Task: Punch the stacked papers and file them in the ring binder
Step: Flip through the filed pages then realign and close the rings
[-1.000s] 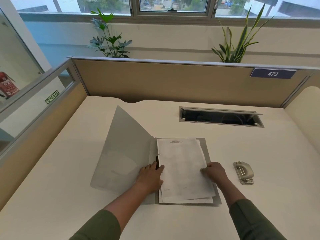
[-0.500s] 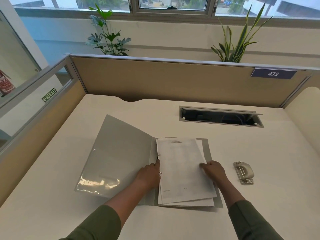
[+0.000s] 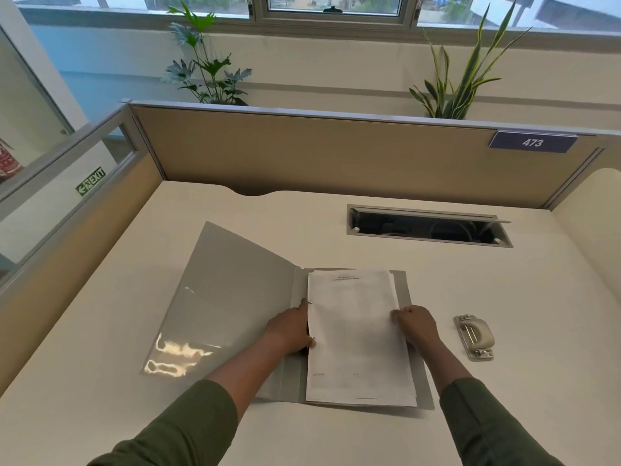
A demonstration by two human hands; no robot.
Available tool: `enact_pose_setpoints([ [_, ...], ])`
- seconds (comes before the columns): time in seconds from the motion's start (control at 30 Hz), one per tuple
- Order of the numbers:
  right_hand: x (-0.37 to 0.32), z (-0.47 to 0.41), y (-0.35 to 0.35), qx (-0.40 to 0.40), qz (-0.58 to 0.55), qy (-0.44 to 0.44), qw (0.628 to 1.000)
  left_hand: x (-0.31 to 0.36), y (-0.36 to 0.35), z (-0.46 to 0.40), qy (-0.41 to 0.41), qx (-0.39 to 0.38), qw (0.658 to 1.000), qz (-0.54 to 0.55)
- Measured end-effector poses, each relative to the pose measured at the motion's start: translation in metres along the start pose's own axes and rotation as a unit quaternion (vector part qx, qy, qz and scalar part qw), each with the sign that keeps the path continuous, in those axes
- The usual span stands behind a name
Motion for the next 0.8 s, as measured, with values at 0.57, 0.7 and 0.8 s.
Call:
enact_pose_setpoints([
  [0.57,-0.011,0.033,-0.02,0.09,0.231,0.044,0.968,0.0,0.004,-0.01,-0.022,-0.024,0.991,0.13],
  [0.7,-0.034,0.038,-0.064,-0.004,0.313,0.19,0.93,0.0,0.008,-0.015,-0.002,0.007,0.988,0.157],
  [0.8,-0.035,0.042,-0.095,-0.102,0.358,0.242,0.896,0.001,0.014,-0.019,0.006,0.033,0.987,0.158],
])
Point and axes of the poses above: each hand's wrist, its own z-axis away from the middle knuckle, its own y-axis out of the back of the hand, x = y × z, the point moved 6 cm from there along -z, towards the middle knuckle, and after that the axes turned 10 degrees about -z, right-handed, at the moved point
